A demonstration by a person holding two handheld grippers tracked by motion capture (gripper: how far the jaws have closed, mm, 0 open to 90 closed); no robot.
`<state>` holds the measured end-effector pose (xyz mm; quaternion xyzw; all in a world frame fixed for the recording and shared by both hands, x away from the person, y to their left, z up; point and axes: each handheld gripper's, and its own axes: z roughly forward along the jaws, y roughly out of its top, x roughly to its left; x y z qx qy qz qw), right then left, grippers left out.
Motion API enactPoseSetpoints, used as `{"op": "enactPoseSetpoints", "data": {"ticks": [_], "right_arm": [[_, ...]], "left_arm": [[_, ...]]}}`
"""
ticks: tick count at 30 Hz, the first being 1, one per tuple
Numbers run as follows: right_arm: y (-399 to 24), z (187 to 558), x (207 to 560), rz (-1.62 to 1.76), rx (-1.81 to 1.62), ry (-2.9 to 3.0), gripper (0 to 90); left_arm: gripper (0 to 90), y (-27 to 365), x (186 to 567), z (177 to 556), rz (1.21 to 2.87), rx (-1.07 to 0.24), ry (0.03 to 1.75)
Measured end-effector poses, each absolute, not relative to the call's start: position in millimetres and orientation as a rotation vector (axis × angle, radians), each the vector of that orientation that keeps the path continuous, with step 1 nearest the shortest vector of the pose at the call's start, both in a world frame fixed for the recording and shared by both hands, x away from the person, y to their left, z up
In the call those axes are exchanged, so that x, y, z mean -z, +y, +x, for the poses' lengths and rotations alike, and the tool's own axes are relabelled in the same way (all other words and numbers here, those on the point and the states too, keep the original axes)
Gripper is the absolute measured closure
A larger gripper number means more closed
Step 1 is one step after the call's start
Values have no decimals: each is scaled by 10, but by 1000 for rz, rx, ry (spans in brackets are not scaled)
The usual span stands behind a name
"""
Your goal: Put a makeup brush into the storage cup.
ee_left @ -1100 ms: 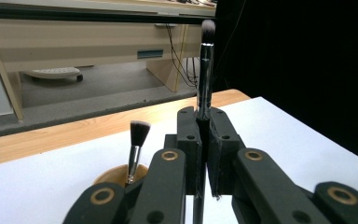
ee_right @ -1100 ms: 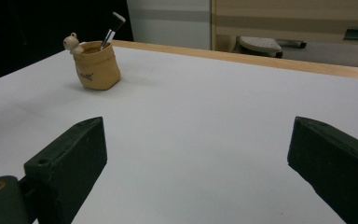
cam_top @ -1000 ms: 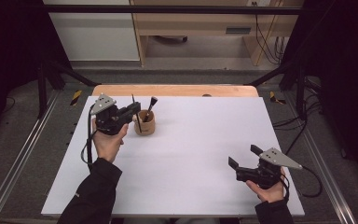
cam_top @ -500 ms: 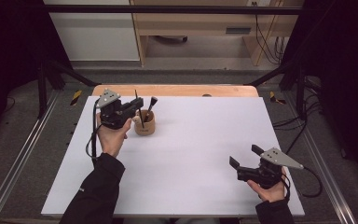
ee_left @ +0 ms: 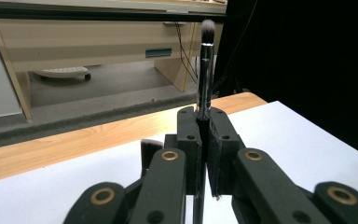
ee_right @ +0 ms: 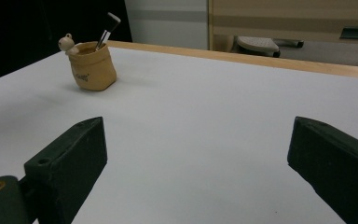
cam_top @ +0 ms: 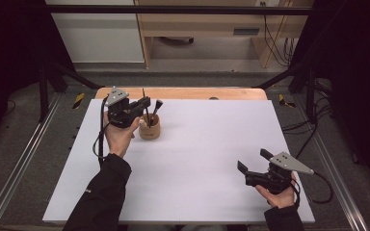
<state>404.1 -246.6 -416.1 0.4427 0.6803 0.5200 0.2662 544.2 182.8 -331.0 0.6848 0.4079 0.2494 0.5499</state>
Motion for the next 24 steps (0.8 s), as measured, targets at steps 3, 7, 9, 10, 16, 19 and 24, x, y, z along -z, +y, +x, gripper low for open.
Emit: {"op": "enactPoseSetpoints", "data": {"ticks": [3,7,9,10,16,19,24], "right_arm": [[-2464,4046,4170,1196,-1402,1844,53],[-2460,4049,4171,1195,-1403,1843,53],[-2458,4048,4170,1194,-1402,1843,53],[-2457,4049,4171,1194,-1401,1844,53],[-2458,4051,4177,1199,-1401,1845,52],[-2457,4050,4172,1193,-1402,1845,52],[-2461,4053,4174,1193,-1403,1844,52]], "left_arm": [[846,1818,3330,5480,1626,-592,968],[846,1814,3368,5542,1631,-595,978],[846,1812,3385,5572,1630,-595,985],[846,1808,3392,5587,1632,-596,987],[846,1770,3427,5654,1650,-623,993],[846,1776,3435,5689,1649,-624,1001],[846,1783,3435,5732,1645,-635,1002]]}}
